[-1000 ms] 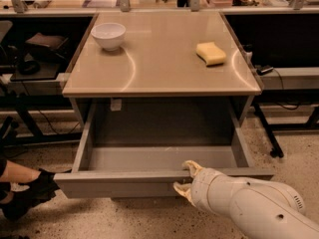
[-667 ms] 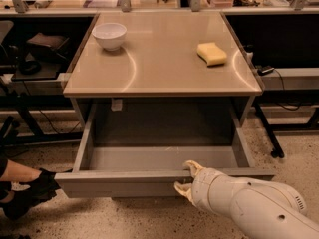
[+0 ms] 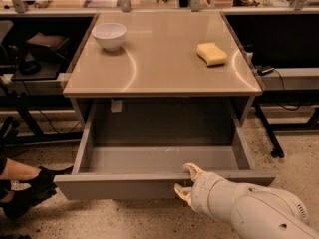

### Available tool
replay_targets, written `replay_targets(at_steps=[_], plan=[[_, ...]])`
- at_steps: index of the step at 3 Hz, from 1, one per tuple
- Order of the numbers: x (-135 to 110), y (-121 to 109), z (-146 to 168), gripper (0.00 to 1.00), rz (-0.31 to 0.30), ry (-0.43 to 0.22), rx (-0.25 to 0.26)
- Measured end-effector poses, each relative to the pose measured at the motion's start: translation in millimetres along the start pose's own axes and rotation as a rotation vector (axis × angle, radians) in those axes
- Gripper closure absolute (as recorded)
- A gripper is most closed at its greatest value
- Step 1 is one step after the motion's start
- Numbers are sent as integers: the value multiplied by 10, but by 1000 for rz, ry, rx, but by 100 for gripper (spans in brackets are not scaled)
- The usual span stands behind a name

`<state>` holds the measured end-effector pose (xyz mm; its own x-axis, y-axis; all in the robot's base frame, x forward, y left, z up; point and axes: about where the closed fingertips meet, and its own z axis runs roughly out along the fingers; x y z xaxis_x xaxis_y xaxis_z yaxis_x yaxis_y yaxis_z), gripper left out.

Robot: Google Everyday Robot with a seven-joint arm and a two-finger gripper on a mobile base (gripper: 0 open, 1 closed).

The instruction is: Open top drawer

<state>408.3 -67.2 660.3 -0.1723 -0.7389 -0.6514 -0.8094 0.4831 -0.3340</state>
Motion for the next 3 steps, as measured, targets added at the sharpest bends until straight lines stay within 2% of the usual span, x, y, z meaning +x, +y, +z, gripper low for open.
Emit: replay_targets(at_steps=[1, 3], plan=[[-47, 106, -9, 100, -34, -16, -6], [-68, 142, -23, 100, -45, -20, -8]])
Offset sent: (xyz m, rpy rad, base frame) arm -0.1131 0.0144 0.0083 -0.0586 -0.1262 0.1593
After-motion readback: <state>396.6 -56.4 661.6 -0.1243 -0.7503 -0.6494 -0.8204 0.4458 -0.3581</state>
